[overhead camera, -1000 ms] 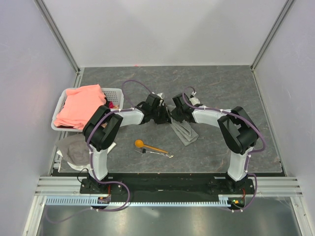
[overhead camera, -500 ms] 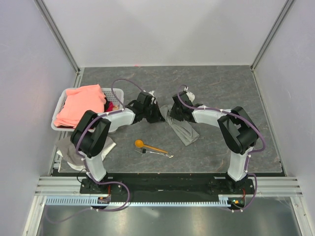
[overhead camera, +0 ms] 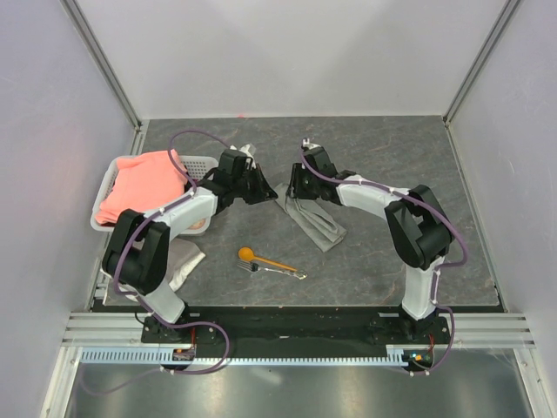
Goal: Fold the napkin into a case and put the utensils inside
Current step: Fold the 2/3-rectangle-folded napkin at the center of the board.
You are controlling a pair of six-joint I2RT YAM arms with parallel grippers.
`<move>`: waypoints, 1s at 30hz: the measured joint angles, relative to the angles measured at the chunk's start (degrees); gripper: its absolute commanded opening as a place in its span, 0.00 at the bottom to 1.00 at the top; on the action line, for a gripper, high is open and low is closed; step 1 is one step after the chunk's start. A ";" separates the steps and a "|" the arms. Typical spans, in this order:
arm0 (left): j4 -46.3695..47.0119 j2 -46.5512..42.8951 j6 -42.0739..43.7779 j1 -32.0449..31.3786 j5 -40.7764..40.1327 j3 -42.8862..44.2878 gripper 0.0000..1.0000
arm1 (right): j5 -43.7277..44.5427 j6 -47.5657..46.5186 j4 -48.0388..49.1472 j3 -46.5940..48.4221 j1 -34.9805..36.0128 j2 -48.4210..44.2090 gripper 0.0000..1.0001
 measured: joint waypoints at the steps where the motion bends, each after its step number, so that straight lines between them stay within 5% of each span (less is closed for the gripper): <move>1: -0.17 0.00 -0.02 0.13 0.15 0.00 0.07 | -0.52 -1.51 -0.55 1.09 0.00 0.61 0.48; 8: -0.90 0.02 -0.66 1.79 2.25 0.00 0.07 | -6.69 -12.11 -4.33 4.68 0.15 5.16 0.49; 14: -1.11 1.09 -2.03 3.67 4.70 0.94 0.06 | -7.82 -16.70 -5.60 5.31 0.94 5.88 0.64; 30: -0.07 5.38 -4.26 4.50 10.71 2.49 0.07 | -16.02 -13.25 -3.50 3.45 -5.77 -0.68 0.78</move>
